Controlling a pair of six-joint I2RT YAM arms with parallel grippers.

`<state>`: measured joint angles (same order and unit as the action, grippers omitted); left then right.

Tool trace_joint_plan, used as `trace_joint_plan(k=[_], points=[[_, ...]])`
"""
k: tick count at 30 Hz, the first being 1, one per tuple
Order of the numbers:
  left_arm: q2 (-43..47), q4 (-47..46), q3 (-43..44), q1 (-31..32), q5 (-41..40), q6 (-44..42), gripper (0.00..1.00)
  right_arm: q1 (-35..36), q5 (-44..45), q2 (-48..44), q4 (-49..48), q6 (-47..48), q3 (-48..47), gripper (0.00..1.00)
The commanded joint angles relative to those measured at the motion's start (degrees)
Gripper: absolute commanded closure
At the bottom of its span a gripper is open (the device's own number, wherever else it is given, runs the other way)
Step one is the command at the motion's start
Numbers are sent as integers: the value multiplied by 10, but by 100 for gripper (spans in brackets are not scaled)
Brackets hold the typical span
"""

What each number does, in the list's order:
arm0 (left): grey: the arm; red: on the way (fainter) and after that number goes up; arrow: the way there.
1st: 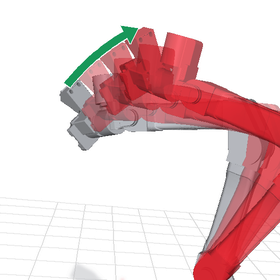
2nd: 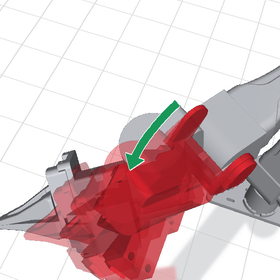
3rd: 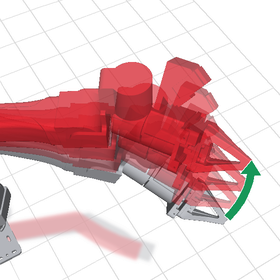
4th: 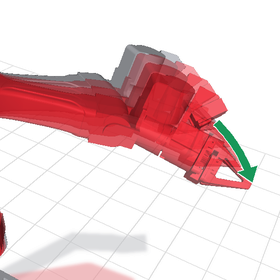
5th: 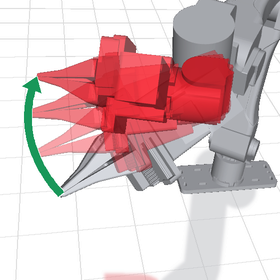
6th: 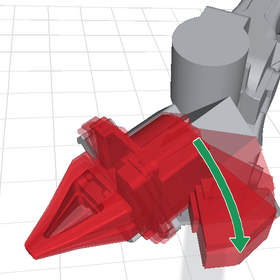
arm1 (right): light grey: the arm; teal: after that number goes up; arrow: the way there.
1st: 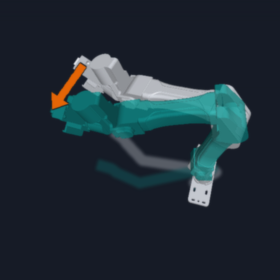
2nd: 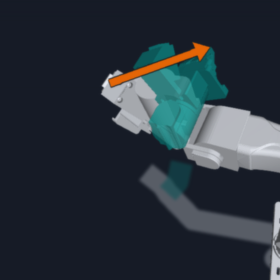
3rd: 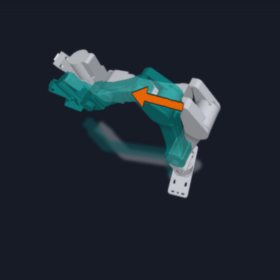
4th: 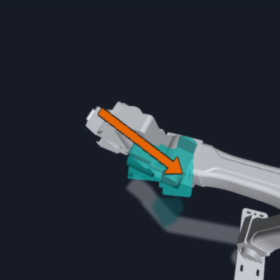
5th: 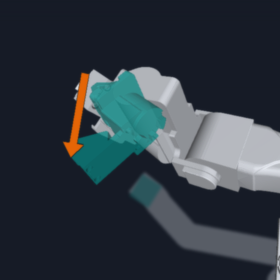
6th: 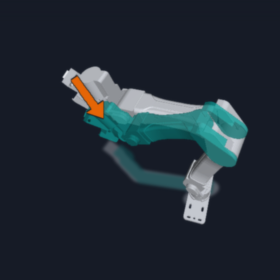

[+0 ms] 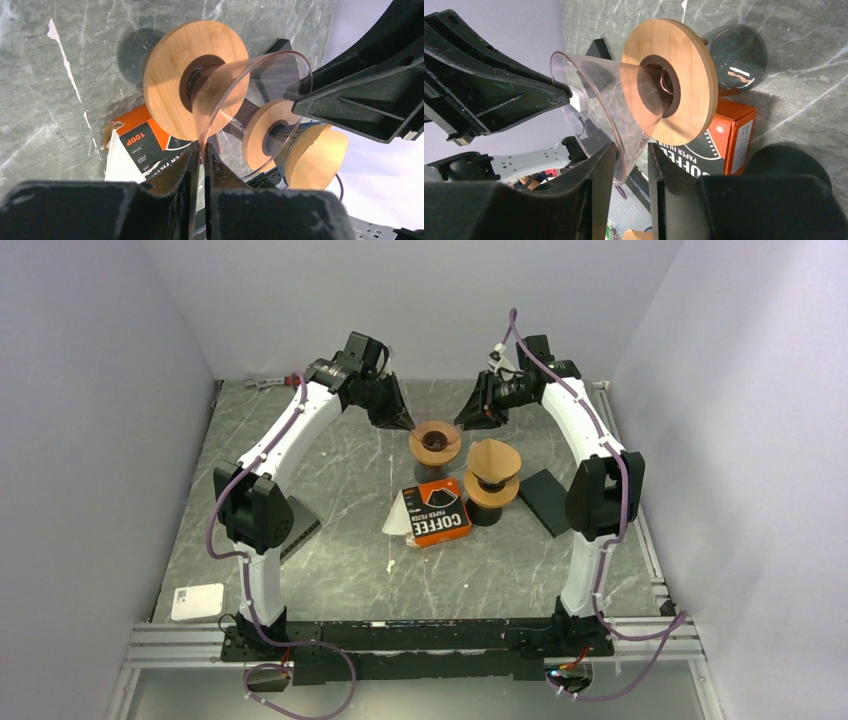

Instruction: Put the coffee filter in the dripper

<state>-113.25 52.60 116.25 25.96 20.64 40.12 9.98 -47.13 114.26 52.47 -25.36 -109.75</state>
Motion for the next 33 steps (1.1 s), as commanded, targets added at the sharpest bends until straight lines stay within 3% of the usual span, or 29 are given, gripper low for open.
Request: trace_joint_plan(k=[1,10,19,33], points=[[-6,5,3,2,-1,4,89,6,-10,10,-2,14,-9,68],[-18,20,16,2,-12,10,92,10,1,37,28,18,-31,75],[-26,15,23,2,-7,18,83,12,24,71,87,31,-65,78],[-30,24,12,2,-14,19,89,19,36,93,122,42,-90,76]])
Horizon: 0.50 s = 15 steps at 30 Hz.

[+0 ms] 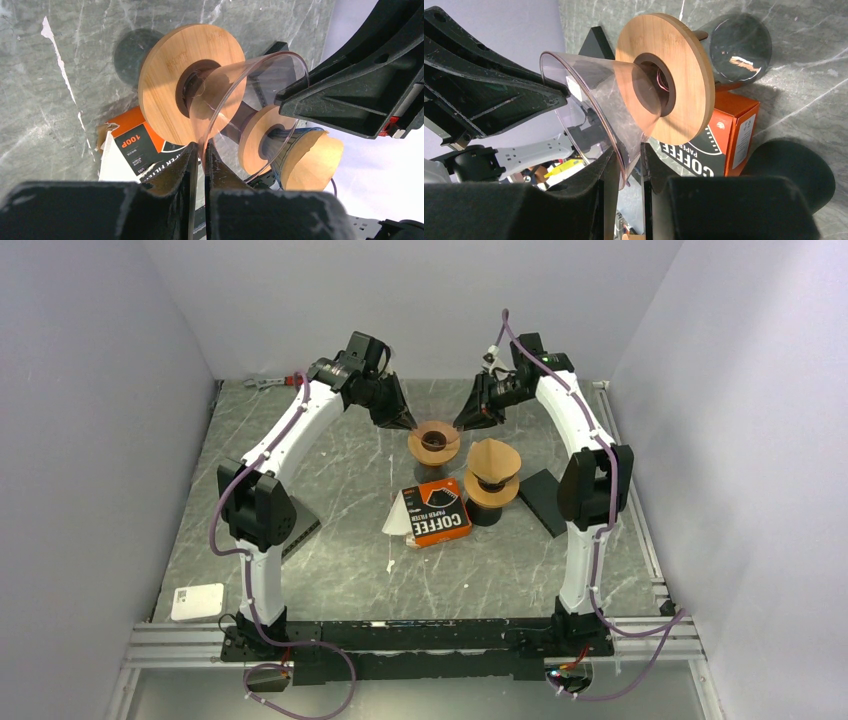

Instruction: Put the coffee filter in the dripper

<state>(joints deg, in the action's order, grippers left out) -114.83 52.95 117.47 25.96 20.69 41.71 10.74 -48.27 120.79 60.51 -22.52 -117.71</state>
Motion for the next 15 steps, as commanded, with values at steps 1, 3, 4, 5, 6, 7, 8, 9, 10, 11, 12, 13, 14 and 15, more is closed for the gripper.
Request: trace_joint_plan(k=[1,3,4,5,6,7,8,9,10,11,12,13,14,15], points=[[-15,21,1,2,-15,2,89,11,46,27,40,13,-13,76],[-13,22,2,2,-18,0,89,11,38,22,31,15,-17,74],[-12,20,4,2,-22,-2,89,11,36,19,27,16,-20,73],[-11,19,6,2,-24,-4,88,11,36,12,19,16,-22,70],[-10,17,9,2,-27,-7,86,11,36,3,10,14,-22,63],[-8,14,11,2,-28,-9,84,11,38,-5,-1,11,-24,56],[-6,10,14,2,-25,-12,80,10,37,-13,-11,8,-24,50],[-4,5,16,2,-22,-14,74,10,35,-20,-22,4,-25,45],[-1,-2,17,2,-20,-17,69,10,35,-26,-32,-1,-26,40],[1,-11,18,2,-17,-18,64,9,33,-31,-41,-6,-28,36],[4,-20,19,2,-13,-18,60,10,29,-35,-49,-11,-29,33],[7,-30,19,2,-9,-17,57,9,28,-39,-56,-15,-31,30],[11,-43,18,2,-4,-17,54,9,29,-42,-61,-19,-31,27],[14,-51,18,2,0,-17,51,9,30,-45,-64,-21,-32,25]])
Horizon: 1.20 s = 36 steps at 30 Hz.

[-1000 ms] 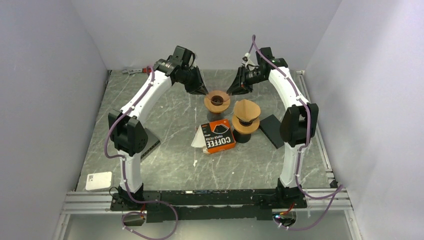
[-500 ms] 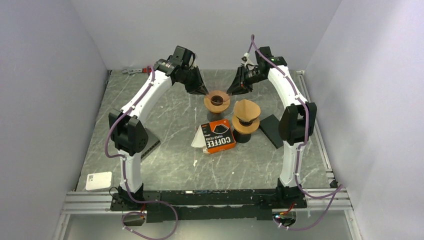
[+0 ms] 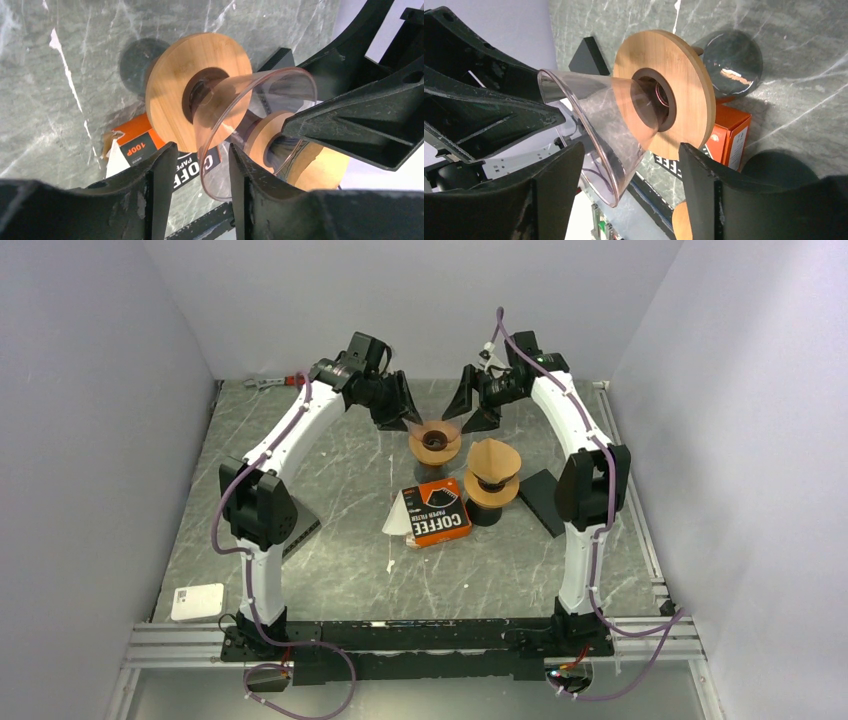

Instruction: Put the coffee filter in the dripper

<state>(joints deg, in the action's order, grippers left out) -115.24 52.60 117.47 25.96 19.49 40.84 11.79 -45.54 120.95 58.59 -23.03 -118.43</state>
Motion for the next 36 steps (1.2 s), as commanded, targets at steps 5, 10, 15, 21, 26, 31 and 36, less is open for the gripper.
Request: trace_joint_plan(k=[5,10,15,21,26,31,36], points=[[38,-81,10,2,13,-14,46,-6,13,-56,-45,-18,-24,23],[48,-69,3,2,-6,-21,48,-12,15,-66,-51,-22,-6,27],[34,-18,25,1,-32,-27,48,-12,12,-55,-40,-22,-9,30],[47,-10,23,-2,-48,-46,43,-13,24,-64,-39,-19,-21,29],[95,-62,-16,-9,-54,-68,34,-22,47,-105,-80,-31,-10,23],[167,-135,-87,-15,-74,-83,26,-39,72,-162,-128,-39,21,16],[247,-226,-203,-30,-84,-64,17,-55,91,-208,-157,-33,61,10]])
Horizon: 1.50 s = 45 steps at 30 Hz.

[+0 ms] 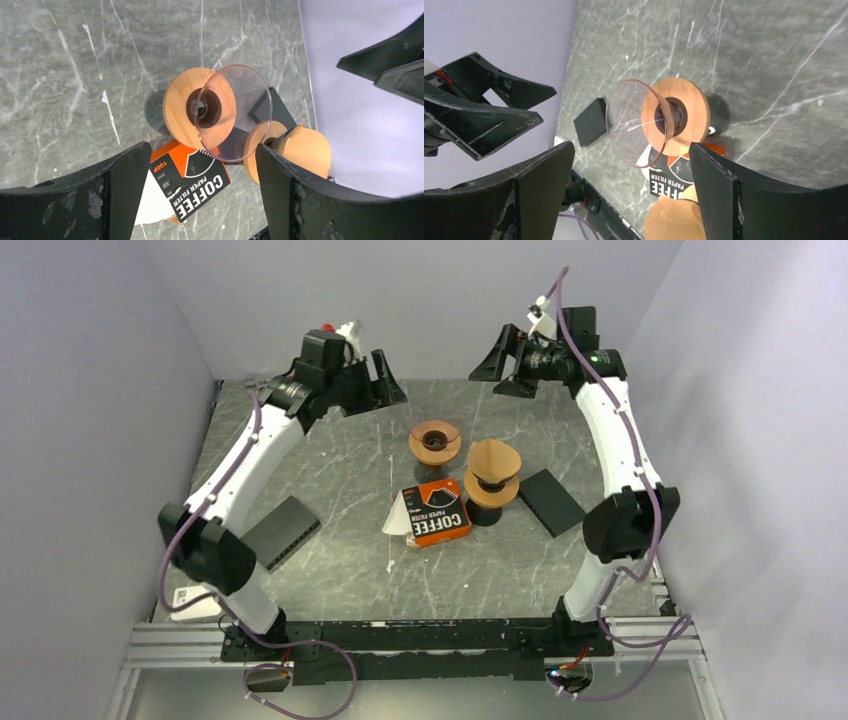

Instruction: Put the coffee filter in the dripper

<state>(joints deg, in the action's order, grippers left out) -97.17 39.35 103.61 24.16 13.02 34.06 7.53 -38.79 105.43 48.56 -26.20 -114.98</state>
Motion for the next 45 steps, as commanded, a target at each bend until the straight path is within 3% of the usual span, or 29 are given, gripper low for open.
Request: trace_joint_plan(k=[1,6,13,20,24,30,40,43,45], points=[[79,-103,-84,-17,-21,13,17,-14,24,-61,-60,0,36,9],[116,-96,-171,-44,3,61,17,-20,24,-82,-56,7,68,5],[113,2,-258,-95,131,40,16,-21,17,-95,-54,5,99,4],[30,8,-320,-105,315,-46,20,-21,9,-92,-46,4,105,3],[-8,-45,-343,-101,354,-34,23,-21,6,-95,-47,1,109,3],[-74,-120,-380,-69,364,-13,34,-21,3,-97,-43,0,109,3],[-113,-86,-370,-30,300,-52,54,-21,2,-95,-39,-3,103,3],[-115,-60,-363,-30,274,-63,53,-21,1,-92,-38,-3,99,3],[-111,-38,-361,-30,249,-75,45,-21,2,-92,-36,-3,97,3]])
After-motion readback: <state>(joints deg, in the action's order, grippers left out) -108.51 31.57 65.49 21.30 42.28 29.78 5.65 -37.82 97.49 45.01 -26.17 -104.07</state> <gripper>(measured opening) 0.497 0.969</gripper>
